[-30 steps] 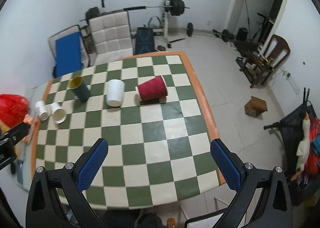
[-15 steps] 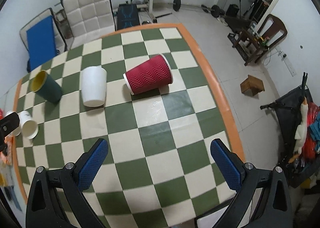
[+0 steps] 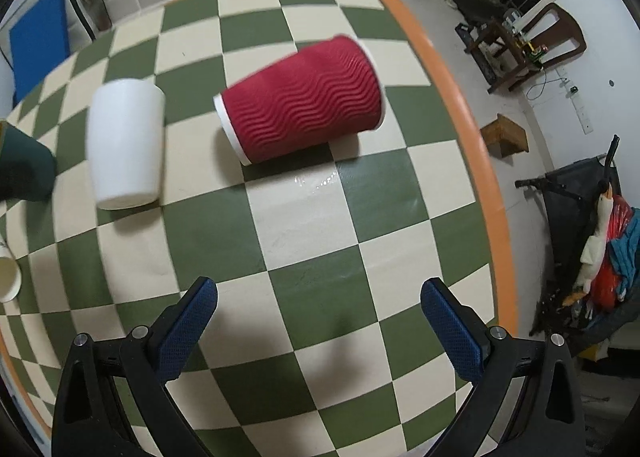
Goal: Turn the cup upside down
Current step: 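Move the left gripper toward the upright white plastic cup, then close the left gripper on the white cup and lift it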
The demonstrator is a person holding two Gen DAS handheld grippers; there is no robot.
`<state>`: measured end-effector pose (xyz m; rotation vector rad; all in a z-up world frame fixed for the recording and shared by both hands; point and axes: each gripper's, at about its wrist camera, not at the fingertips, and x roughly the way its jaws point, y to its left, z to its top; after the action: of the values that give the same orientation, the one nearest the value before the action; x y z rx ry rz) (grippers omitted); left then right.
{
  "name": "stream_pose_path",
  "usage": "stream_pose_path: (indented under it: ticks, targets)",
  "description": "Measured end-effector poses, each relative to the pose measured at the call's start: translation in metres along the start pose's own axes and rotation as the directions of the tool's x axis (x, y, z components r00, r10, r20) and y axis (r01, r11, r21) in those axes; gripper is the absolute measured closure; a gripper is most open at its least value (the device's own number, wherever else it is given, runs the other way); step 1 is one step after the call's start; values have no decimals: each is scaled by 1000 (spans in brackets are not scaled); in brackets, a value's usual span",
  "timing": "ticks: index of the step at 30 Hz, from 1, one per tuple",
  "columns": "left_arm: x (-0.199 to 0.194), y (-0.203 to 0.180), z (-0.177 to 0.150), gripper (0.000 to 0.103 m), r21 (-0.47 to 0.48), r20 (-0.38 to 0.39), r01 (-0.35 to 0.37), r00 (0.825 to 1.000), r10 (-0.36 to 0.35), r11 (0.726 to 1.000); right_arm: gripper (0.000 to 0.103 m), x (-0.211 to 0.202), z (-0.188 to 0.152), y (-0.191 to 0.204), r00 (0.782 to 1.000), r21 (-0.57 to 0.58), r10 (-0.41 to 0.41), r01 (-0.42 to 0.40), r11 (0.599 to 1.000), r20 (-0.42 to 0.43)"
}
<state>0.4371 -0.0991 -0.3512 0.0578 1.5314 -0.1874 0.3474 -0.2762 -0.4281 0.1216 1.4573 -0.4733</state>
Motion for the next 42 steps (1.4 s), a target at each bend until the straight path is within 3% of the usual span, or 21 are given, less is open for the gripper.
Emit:
stream_pose_path:
  ticks: [4, 12, 20, 25, 36, 42]
  targets:
    - [25, -14, 24, 0, 15, -65, 46, 997, -45, 999, 0, 18, 7, 2, 998, -8, -4, 4, 1000, -63]
    - [62, -49, 43, 0, 137, -127, 36, 992, -19, 990, 0, 30, 16, 2, 996, -13, 4, -5, 1000, -94]
    - [78, -66, 46, 30, 217, -106, -7, 994, 30, 976, 0, 36, 17, -1, 992, 5, 44, -43, 999, -119]
    - [80, -70, 42, 31, 229, -83, -21, 996, 41, 973, 0, 42, 13, -6, 981, 35, 115, -111, 993, -158]
    - [62, -51, 8, 32, 191, -78, -12, 997, 28, 982, 0, 28, -3, -18, 978, 13, 147, -147, 989, -148]
    - [33, -28, -23, 32, 166, -64, -11, 998, 21, 986, 0, 11, -26, -25, 977, -32, 167, -173, 984, -136]
